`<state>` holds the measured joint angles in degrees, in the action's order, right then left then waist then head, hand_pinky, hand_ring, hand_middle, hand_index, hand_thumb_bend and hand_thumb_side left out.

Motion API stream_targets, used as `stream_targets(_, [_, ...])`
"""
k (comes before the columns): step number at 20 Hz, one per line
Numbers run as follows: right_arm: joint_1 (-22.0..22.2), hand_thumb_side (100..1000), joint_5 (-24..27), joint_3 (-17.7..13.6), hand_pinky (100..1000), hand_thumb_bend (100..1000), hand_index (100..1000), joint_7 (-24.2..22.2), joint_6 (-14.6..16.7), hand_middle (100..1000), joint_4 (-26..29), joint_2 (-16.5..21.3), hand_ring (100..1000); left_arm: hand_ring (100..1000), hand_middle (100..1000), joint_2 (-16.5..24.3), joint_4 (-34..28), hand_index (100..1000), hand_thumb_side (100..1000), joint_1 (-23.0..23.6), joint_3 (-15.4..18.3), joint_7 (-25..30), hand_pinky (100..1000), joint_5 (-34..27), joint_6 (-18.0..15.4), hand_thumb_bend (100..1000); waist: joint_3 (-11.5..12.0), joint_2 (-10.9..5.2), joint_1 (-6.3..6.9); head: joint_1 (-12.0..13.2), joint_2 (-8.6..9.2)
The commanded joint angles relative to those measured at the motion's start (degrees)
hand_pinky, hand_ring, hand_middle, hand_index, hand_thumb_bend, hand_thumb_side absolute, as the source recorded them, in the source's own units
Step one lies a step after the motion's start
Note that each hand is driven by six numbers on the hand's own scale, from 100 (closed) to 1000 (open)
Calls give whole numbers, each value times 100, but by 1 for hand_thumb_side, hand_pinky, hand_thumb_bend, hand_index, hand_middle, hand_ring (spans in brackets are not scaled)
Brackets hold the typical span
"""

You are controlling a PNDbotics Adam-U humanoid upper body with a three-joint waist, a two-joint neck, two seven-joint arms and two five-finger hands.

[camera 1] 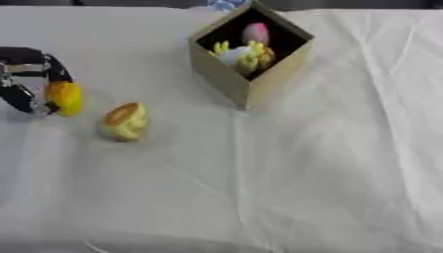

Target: Pick up objects on the table and place them in the box.

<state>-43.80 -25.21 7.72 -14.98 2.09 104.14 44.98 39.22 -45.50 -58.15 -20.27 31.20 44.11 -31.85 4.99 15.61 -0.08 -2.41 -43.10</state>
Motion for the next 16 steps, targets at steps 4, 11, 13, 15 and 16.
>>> stream_targets(4, [-96, 332, 33, -96, 893, 152, 855, 16, -10, 764, 14, 60, 793, 694, 623, -42, -649, 766, 102, -530, 8, 240, 764, -431, 51, 243, -16, -138, 36, 1, -21])
stream_targets(11, [-389, 339, 103, 53, 893, 141, 854, -105, 28, 763, 34, -215, 791, 687, 623, -445, -1044, 763, 126, -956, 100, 206, 773, -683, 56, 221, -372, -135, 66, 305, 49])
stream_targets(13, [-471, 341, 110, 75, 893, 137, 854, -139, 35, 762, 27, -274, 790, 684, 621, -755, -984, 763, 128, -1266, 143, 199, 774, -640, 158, 218, -463, -104, 75, 362, 90])
stream_targets(15, [-525, 344, 127, 82, 892, 127, 854, -156, 37, 761, 27, -315, 789, 684, 622, -1070, -805, 765, 134, -1582, 198, 150, 776, -548, 219, 214, -505, -70, 82, 395, 120])
stream_targets(16, [-553, 348, 142, 83, 892, 115, 853, -160, 35, 760, 31, -341, 788, 682, 621, -1227, -690, 765, 176, -1728, 232, 113, 777, -502, 230, 187, -522, -51, 86, 415, 140])
